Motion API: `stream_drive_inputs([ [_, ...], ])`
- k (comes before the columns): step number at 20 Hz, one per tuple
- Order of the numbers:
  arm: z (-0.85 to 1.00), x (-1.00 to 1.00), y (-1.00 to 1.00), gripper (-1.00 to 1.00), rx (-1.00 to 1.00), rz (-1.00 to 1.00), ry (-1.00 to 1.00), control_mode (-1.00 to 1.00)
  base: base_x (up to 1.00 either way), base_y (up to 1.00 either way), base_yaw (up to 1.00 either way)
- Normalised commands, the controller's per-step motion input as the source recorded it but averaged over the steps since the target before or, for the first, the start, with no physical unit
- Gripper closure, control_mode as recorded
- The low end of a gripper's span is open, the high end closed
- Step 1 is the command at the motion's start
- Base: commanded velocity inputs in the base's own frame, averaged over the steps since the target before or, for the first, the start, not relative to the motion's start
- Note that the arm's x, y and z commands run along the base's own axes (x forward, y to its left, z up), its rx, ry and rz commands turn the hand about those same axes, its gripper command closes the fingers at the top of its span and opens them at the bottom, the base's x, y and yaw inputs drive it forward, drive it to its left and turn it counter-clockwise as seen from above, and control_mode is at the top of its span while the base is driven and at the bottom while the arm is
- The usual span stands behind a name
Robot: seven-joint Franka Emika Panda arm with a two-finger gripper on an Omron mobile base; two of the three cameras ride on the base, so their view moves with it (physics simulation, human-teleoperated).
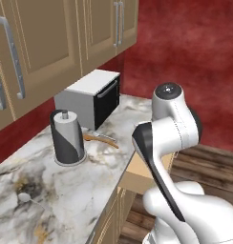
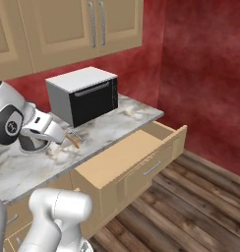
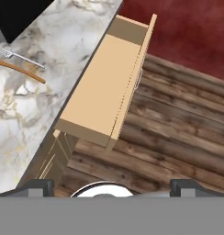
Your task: Organize the utensils by type. Pick up the wooden spoons from the counter and place them in the open cabinet. Then pick up the metallic utensils from the counter and place them in the open drawer.
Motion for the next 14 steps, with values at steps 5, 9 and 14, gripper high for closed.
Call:
stream_drive_inputs([
  [5, -0.02, 0.09, 0.00, -1.00, 0.00, 0.00, 0.01, -1.00, 0.00, 0.00, 0.00],
  [9, 0.00, 0.44, -0.11, -1.00, 0.05, 0.17, 0.04, -1.00, 0.00, 0.00, 0.00],
  [14, 0.00, 0.59, -0.18, -1.00, 0.09, 0.38, 0.14, -1.00, 0.00, 0.00, 0.00],
])
